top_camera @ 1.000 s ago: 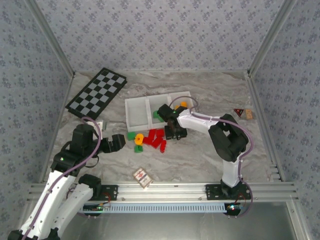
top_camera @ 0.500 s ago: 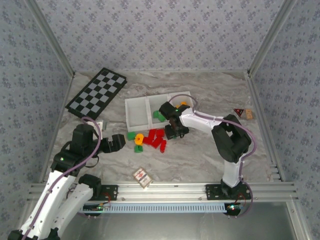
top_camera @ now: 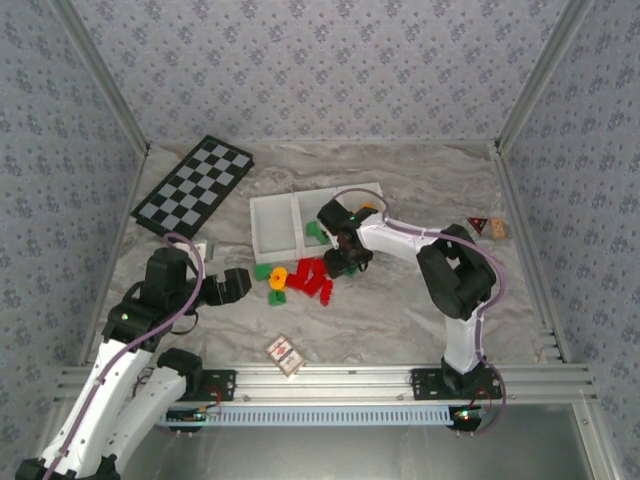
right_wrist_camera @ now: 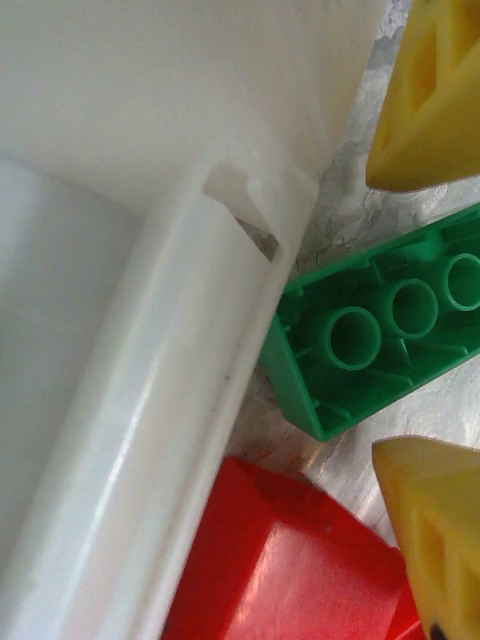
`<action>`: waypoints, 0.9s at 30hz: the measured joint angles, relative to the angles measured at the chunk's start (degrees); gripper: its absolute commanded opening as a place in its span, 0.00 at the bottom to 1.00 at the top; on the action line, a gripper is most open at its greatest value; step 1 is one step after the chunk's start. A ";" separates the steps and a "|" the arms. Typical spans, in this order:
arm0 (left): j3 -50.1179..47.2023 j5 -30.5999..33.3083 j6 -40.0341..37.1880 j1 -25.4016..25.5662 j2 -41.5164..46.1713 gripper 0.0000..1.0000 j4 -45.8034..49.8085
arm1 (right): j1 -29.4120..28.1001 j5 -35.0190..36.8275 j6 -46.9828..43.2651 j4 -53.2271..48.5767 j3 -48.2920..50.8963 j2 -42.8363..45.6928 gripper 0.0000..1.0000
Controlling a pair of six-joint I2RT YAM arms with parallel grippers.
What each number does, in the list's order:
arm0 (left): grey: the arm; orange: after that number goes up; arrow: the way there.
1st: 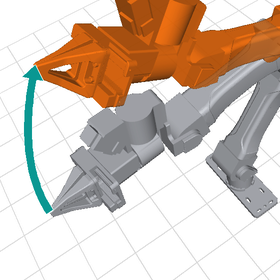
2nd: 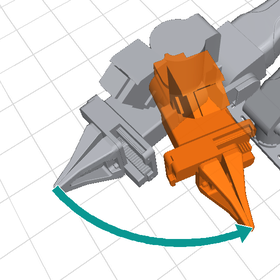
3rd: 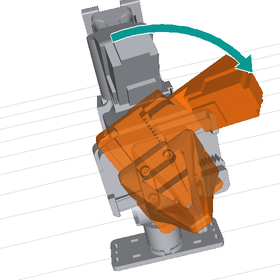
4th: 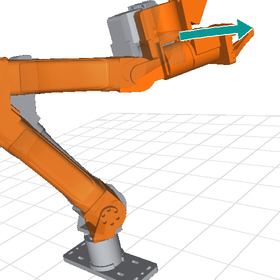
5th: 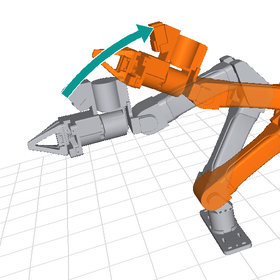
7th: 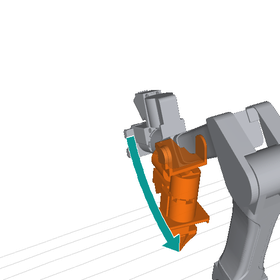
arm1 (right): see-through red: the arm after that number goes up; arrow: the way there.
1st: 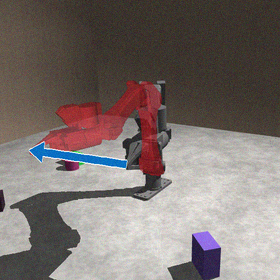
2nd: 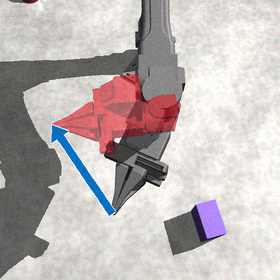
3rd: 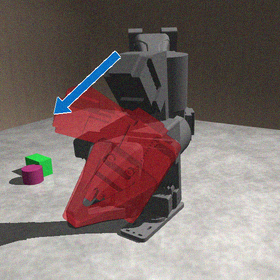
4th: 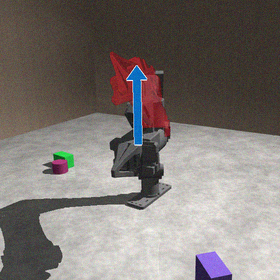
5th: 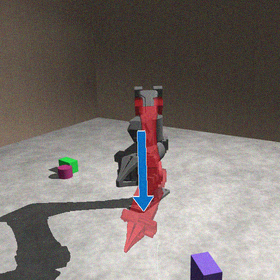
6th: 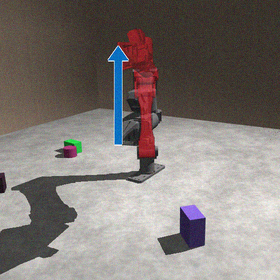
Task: Sort the legos into containers by color
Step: Pick up the lego from the center of the table.
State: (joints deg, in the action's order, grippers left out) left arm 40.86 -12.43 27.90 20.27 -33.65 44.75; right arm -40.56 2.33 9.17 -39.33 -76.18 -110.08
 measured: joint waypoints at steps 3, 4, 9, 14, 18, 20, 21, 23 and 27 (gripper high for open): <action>0.00 0.00 0.00 0.00 -0.28 1.00 0.00 | 0.02 -0.13 -0.44 0.33 -0.39 -0.48 0.75; 0.00 0.00 0.00 0.00 -0.28 1.00 0.00 | 0.04 -0.22 -0.52 0.31 -0.46 -0.50 0.75; 0.00 -0.02 0.00 0.00 -0.26 1.00 0.00 | 0.04 -0.20 -0.68 0.31 -0.59 -0.61 0.74; 0.00 -0.02 0.00 0.00 -0.26 1.00 0.00 | 0.02 0.02 -0.70 0.39 -0.59 -0.68 0.68; 0.00 -0.02 0.00 0.00 -0.26 1.00 0.00 | -0.09 0.46 -0.87 0.44 -0.59 -1.16 0.63; 0.00 -0.02 0.00 0.00 -0.26 1.00 0.00 | -0.11 0.57 -0.87 0.50 -0.59 -1.22 0.62; 0.00 -0.02 0.00 0.00 -0.26 1.00 0.00 | -0.24 0.83 -0.87 0.55 -0.59 -1.27 0.61; 0.00 -0.02 0.00 0.00 -0.26 1.00 0.00 | -0.35 1.16 -0.87 0.57 -0.59 -1.36 0.58; 0.00 -0.02 0.00 0.00 -0.26 1.00 0.00 | -0.72 2.19 -0.57 0.55 -0.59 -1.66 0.41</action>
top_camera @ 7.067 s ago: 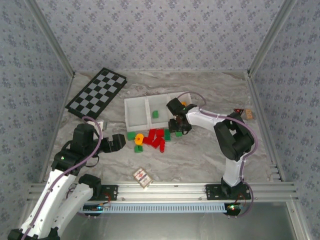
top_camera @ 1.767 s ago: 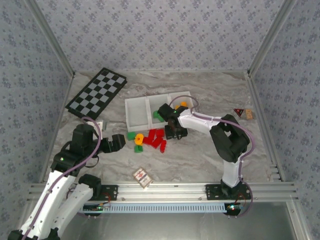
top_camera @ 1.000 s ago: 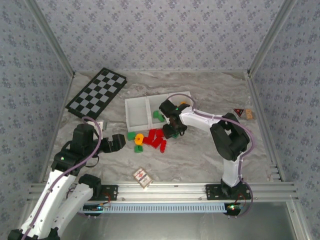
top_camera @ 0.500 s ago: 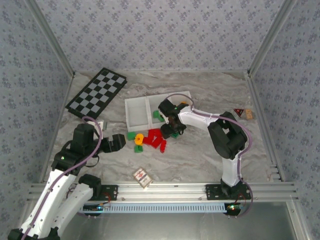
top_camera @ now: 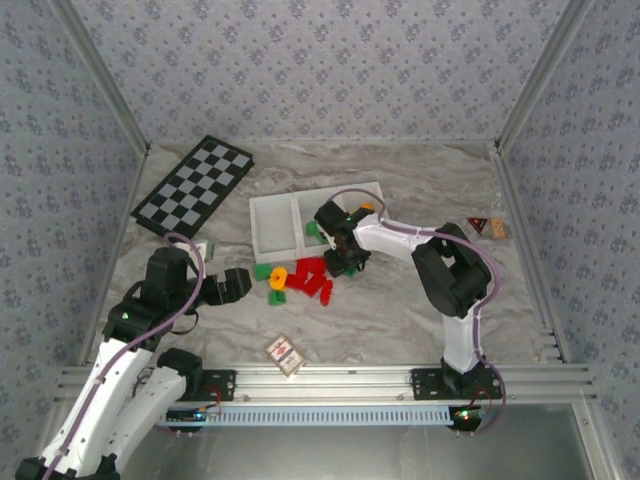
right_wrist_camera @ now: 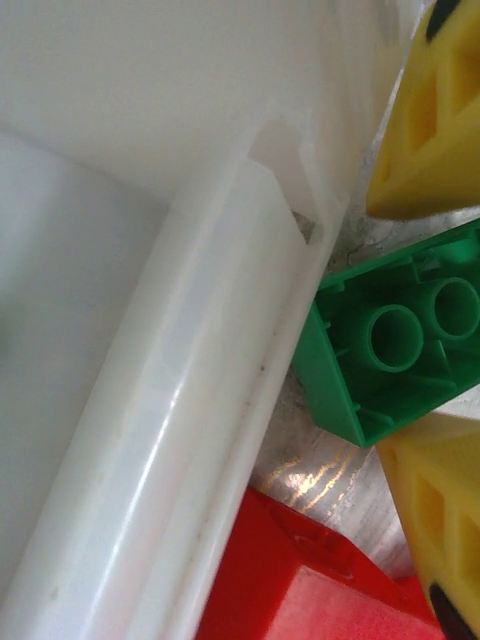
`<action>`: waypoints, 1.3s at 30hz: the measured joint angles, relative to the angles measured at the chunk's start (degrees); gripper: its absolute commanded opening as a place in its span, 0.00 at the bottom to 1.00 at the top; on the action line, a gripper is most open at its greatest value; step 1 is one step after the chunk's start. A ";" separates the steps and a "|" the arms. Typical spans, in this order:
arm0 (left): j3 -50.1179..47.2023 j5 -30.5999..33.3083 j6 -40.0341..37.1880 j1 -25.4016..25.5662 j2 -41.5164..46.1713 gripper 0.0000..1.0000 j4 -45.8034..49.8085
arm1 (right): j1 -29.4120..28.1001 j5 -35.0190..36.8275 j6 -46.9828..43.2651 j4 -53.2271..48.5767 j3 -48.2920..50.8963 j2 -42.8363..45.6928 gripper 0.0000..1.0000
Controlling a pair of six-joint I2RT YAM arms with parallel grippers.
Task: Sort the legos into containers by color
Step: Pick up the lego from the center of the table, then place the lego in the container.
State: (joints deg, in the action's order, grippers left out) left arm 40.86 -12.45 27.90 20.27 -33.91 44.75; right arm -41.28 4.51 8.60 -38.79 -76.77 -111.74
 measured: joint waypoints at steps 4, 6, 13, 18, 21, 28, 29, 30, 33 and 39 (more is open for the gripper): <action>0.00 0.00 0.00 0.00 0.00 1.00 0.00 | -0.22 0.72 -0.02 -0.26 -0.07 -0.04 0.33; 0.00 0.00 0.00 0.00 0.00 0.99 0.00 | -0.26 0.94 0.13 -0.37 -0.13 -0.04 0.26; 0.00 0.02 0.00 0.00 0.00 1.00 0.00 | -0.52 1.11 0.55 -1.42 -0.33 0.61 0.23; 0.00 0.02 0.00 0.00 0.00 0.99 0.00 | -0.63 -2.12 1.66 -3.67 -2.36 5.11 0.24; 0.00 0.02 0.00 0.00 0.00 1.00 0.00 | -0.35 -3.26 2.51 -4.57 -7.98 6.88 0.24; 0.00 0.00 0.00 0.00 0.26 0.99 0.00 | 1.03 -0.13 4.13 -8.04 -26.69 1.14 0.24; 0.00 0.02 0.00 0.00 0.46 0.99 0.02 | 1.22 0.74 4.26 -8.90 -29.75 -1.09 0.24; 0.00 0.02 0.00 0.00 0.63 1.00 0.00 | 1.40 1.36 4.26 -9.68 -32.37 -3.37 0.24; 0.00 0.00 0.00 0.00 0.94 1.00 -0.02 | 1.84 3.06 4.24 -12.50 -38.91 -10.25 0.24; 0.00 0.00 0.00 0.00 0.92 1.00 0.00 | 1.95 6.16 3.50 -18.14 -49.29 -21.29 0.25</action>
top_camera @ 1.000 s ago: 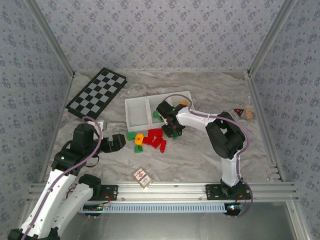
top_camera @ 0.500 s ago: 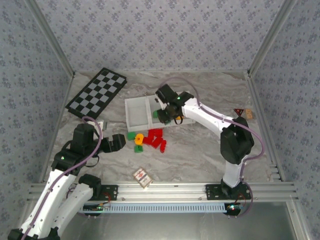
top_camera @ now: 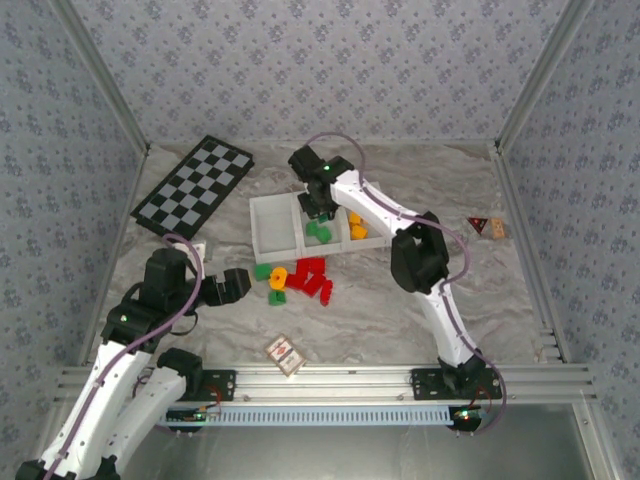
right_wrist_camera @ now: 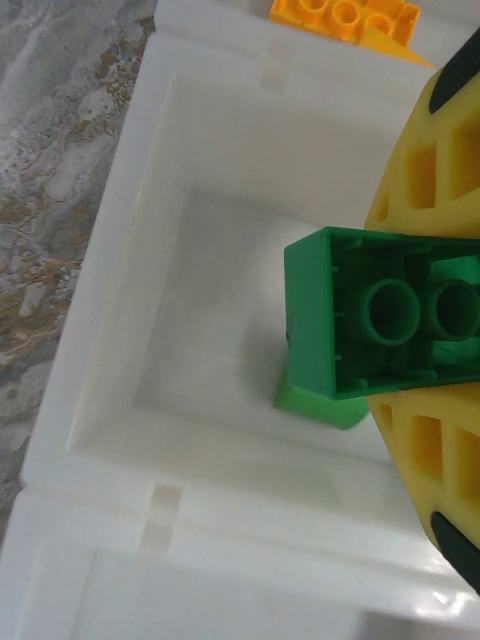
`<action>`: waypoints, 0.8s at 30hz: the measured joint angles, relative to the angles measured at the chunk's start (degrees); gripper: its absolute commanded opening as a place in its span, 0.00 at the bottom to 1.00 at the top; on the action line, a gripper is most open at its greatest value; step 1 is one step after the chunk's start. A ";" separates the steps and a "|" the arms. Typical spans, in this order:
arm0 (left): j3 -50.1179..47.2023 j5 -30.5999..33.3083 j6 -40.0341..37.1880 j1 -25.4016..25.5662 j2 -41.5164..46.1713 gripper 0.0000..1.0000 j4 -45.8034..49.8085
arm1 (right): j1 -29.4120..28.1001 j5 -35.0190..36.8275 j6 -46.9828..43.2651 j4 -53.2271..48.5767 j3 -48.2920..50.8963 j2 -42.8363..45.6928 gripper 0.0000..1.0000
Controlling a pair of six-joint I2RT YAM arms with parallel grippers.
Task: Sort the legos into containers by color
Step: Place the lego in the container.
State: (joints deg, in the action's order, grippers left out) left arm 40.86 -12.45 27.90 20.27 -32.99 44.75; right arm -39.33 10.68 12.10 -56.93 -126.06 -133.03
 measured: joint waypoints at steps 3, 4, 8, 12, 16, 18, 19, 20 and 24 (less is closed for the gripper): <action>0.00 0.00 0.00 0.00 0.00 1.00 0.00 | -0.07 2.21 -0.87 -1.75 -2.73 -2.16 0.28; 0.00 0.02 0.00 0.00 0.00 1.00 0.00 | -0.11 2.91 -1.09 -2.03 -3.15 -2.45 0.29; 0.00 0.02 0.00 0.00 0.00 1.00 0.00 | -0.35 5.84 -2.03 -2.95 -3.98 -3.04 0.36; 0.00 0.02 0.00 0.00 0.00 1.00 0.00 | -0.94 8.15 -3.02 -3.39 -3.98 -3.61 0.44; 0.00 0.02 0.00 0.00 0.00 1.00 0.00 | -1.57 9.20 -3.56 -3.80 -3.98 -4.00 0.51; 0.00 0.02 0.00 0.00 0.00 1.00 0.00 | -1.77 9.53 -3.72 -3.78 -3.98 -4.00 0.52; 0.00 0.02 0.00 0.00 0.00 0.99 0.00 | -1.84 9.60 -3.78 -3.78 -3.98 -4.00 0.52; 0.00 0.02 0.00 0.00 0.00 1.00 0.00 | -1.86 9.60 -3.78 -3.78 -3.98 -4.00 0.52; 0.00 0.00 0.00 0.00 0.00 1.00 0.00 | -1.97 9.51 -3.32 -4.00 -3.89 -3.85 0.56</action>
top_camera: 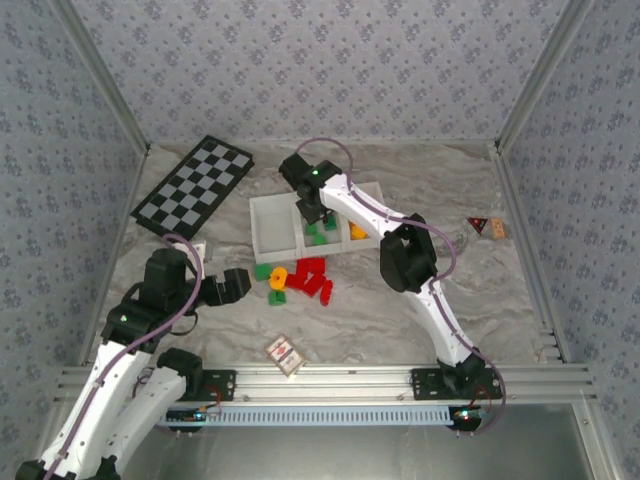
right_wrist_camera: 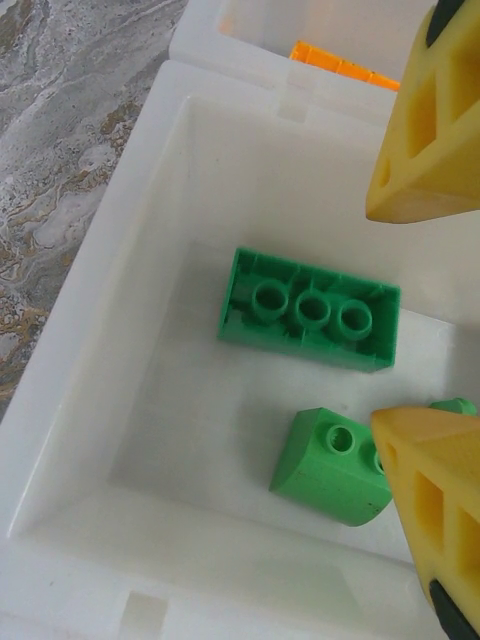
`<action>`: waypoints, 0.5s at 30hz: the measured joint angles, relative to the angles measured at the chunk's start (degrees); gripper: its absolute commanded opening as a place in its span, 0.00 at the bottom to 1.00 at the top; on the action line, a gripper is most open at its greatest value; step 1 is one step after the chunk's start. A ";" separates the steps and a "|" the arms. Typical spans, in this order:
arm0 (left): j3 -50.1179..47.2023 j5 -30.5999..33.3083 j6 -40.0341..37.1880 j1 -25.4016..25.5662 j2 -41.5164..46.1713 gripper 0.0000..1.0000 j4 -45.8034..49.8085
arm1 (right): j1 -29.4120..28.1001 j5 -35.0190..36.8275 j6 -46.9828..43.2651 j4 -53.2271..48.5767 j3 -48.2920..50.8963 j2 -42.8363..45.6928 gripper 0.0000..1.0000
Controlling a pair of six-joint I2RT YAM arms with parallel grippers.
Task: Sort the legos into containers by color
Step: Place the lego in the container.
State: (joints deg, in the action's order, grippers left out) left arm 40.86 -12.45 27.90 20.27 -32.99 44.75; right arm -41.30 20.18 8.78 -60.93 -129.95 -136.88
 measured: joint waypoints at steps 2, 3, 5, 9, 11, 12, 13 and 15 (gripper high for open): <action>0.00 0.02 0.00 0.00 0.00 1.00 0.00 | -0.04 -0.31 0.96 0.33 1.73 1.18 0.61; 0.00 0.02 0.00 0.00 0.00 1.00 0.00 | -0.07 -0.83 1.68 0.57 3.54 2.43 0.63; 0.00 0.02 0.00 0.00 0.00 1.00 0.00 | -0.11 -2.08 3.19 1.73 8.46 5.79 0.65; 0.00 0.02 0.00 0.00 0.00 1.00 0.00 | -0.11 -5.46 8.31 4.79 20.85 16.06 0.69; 0.00 0.02 0.00 0.00 0.00 1.00 0.00 | -0.11 -6.91 11.34 6.93 26.40 21.53 0.71; 0.00 0.02 0.00 0.00 0.00 0.99 0.00 | -0.11 -7.61 12.94 8.04 29.18 24.24 0.71; 0.00 0.00 0.00 0.00 0.00 1.00 0.00 | -0.11 -8.35 14.60 9.51 32.17 27.06 0.72; 0.00 0.00 0.00 0.00 0.00 1.00 0.00 | -0.22 -10.03 17.77 11.96 37.92 31.87 0.74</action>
State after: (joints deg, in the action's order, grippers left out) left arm 40.86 -12.45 27.90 20.27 -32.99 44.75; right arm -41.52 10.15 26.55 -48.97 -92.03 -105.01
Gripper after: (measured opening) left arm 0.994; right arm 0.724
